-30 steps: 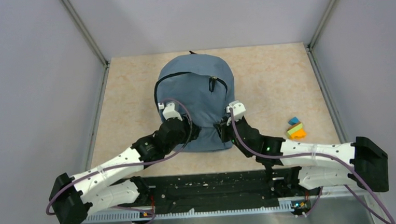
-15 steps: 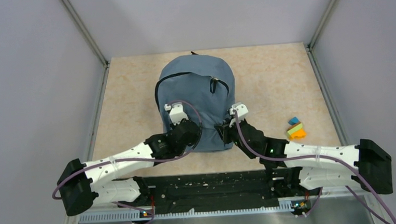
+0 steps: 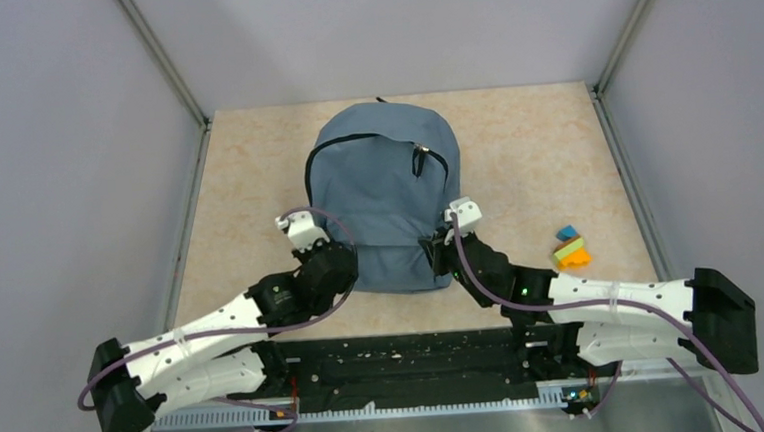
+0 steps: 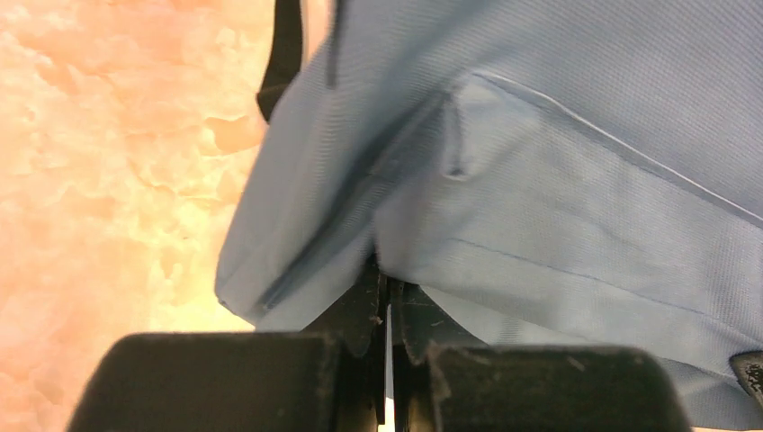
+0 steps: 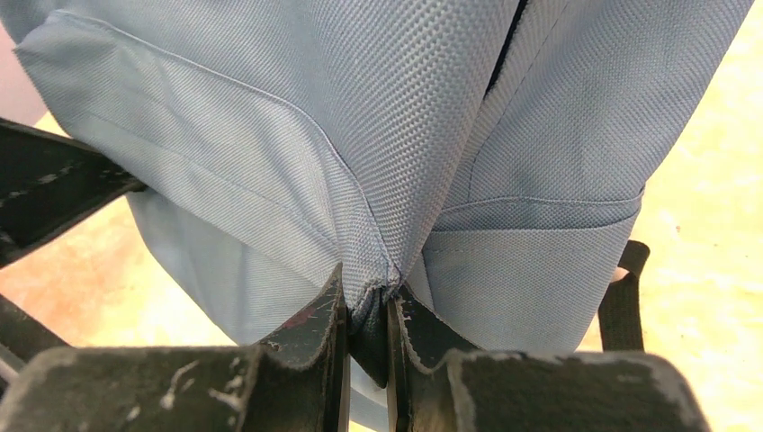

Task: Pack the student bag
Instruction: Zip the student bag at the center of the board.

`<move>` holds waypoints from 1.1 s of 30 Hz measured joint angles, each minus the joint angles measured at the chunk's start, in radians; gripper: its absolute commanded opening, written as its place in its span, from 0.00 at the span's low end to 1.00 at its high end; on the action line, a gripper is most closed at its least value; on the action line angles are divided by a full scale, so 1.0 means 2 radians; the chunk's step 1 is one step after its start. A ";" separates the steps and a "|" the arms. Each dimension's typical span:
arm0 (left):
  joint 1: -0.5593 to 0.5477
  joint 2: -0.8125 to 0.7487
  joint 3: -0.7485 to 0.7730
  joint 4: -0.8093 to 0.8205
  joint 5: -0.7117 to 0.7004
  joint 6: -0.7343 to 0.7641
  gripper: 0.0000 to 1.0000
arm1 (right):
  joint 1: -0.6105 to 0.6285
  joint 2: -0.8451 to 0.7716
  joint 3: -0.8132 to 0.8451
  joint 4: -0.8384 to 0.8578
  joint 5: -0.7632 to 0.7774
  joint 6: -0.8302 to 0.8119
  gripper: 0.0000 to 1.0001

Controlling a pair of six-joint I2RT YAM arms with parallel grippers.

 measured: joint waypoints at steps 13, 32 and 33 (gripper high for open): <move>0.006 -0.087 -0.026 -0.035 -0.024 0.000 0.06 | 0.003 0.000 0.000 -0.005 0.017 -0.005 0.05; 0.115 -0.117 -0.031 0.043 0.185 0.237 0.82 | -0.076 -0.110 0.034 -0.122 -0.070 -0.056 0.95; 0.126 -0.128 -0.031 0.043 0.195 0.244 0.83 | -0.095 -0.121 0.034 -0.133 -0.087 -0.056 0.95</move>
